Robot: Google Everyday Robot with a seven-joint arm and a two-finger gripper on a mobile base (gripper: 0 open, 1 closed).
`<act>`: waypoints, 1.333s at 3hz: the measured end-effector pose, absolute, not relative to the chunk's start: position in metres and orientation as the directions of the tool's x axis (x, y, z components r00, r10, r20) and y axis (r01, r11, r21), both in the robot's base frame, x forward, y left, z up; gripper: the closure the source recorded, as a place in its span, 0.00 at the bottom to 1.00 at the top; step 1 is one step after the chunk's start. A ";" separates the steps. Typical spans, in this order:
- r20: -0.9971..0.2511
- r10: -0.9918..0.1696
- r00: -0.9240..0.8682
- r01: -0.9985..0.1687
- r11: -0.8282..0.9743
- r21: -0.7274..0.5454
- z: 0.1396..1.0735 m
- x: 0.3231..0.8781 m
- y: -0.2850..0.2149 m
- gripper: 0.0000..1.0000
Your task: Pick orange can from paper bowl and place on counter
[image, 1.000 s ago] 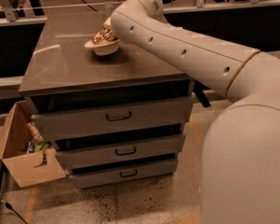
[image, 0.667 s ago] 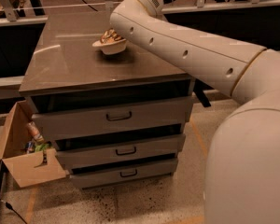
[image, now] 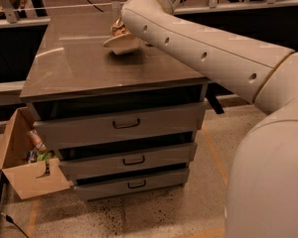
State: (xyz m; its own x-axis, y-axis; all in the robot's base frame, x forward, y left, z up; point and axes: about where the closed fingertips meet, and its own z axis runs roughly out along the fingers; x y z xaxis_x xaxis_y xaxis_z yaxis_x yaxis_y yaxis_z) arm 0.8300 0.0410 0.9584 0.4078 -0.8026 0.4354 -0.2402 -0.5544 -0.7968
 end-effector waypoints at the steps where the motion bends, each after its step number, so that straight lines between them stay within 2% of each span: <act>1: 0.358 -0.840 0.408 -0.246 -0.478 -0.843 0.963 0.830 0.043 1.00; 3: 0.293 -0.852 0.433 -0.255 -0.428 -0.867 0.964 0.823 0.050 1.00; 4: 0.214 -0.876 0.432 -0.330 -0.374 -0.866 0.958 0.812 0.050 1.00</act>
Offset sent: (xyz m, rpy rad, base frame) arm -0.0045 0.0159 0.0137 0.1777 -0.0127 0.0359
